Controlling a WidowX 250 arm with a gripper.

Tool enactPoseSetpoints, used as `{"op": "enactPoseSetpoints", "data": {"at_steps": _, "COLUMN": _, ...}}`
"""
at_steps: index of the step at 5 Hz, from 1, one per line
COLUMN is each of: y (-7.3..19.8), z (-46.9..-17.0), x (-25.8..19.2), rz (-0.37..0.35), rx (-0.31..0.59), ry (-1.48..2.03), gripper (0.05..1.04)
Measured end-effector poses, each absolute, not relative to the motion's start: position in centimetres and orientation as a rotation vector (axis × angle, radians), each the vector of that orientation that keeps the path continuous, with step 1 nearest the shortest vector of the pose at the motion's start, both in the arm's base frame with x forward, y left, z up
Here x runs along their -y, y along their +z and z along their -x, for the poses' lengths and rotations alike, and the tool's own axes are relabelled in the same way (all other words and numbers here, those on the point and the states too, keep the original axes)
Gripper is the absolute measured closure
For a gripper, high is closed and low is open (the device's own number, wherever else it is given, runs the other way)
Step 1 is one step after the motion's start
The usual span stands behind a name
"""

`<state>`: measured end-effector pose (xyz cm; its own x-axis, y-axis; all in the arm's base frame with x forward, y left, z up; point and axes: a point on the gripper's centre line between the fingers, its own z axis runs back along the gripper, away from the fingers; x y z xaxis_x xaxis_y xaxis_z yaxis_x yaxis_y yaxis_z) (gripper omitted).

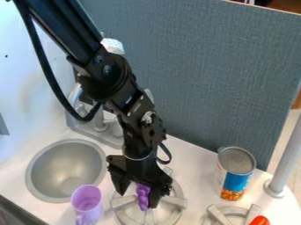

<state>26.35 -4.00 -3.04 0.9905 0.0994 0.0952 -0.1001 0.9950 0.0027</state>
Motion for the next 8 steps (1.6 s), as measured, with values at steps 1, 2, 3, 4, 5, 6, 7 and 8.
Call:
{"op": "enactPoseSetpoints", "data": {"at_steps": 1, "y": -3.7, "z": -25.9, "x": 4.0, "rz": -0.012, "rx": 0.069, "ry": 0.101, "gripper": 0.083}}
{"op": "enactPoseSetpoints", "data": {"at_steps": 2, "y": -3.5, "z": -27.5, "x": 4.3, "rz": 0.012, "rx": 0.095, "ry": 0.147, "gripper": 0.083}}
{"op": "enactPoseSetpoints", "data": {"at_steps": 3, "y": -3.8, "z": -29.3, "x": 3.3, "rz": 0.014, "rx": 0.112, "ry": 0.207, "gripper": 0.083}}
{"op": "enactPoseSetpoints", "data": {"at_steps": 4, "y": -5.2, "z": -30.6, "x": 2.3, "rz": -0.042, "rx": 0.085, "ry": 0.233, "gripper": 0.083}}
{"op": "enactPoseSetpoints", "data": {"at_steps": 5, "y": -8.0, "z": -31.7, "x": 2.0, "rz": -0.087, "rx": 0.036, "ry": 0.260, "gripper": 0.083}}
{"op": "enactPoseSetpoints", "data": {"at_steps": 6, "y": -8.2, "z": -32.3, "x": 2.0, "rz": -0.091, "rx": 0.035, "ry": 0.266, "gripper": 0.083}}
{"op": "enactPoseSetpoints", "data": {"at_steps": 7, "y": -8.3, "z": -32.2, "x": 2.1, "rz": -0.075, "rx": 0.035, "ry": 0.266, "gripper": 0.133}}
{"op": "enactPoseSetpoints", "data": {"at_steps": 8, "y": -8.5, "z": -31.8, "x": 2.0, "rz": -0.080, "rx": 0.029, "ry": 0.239, "gripper": 0.292}}
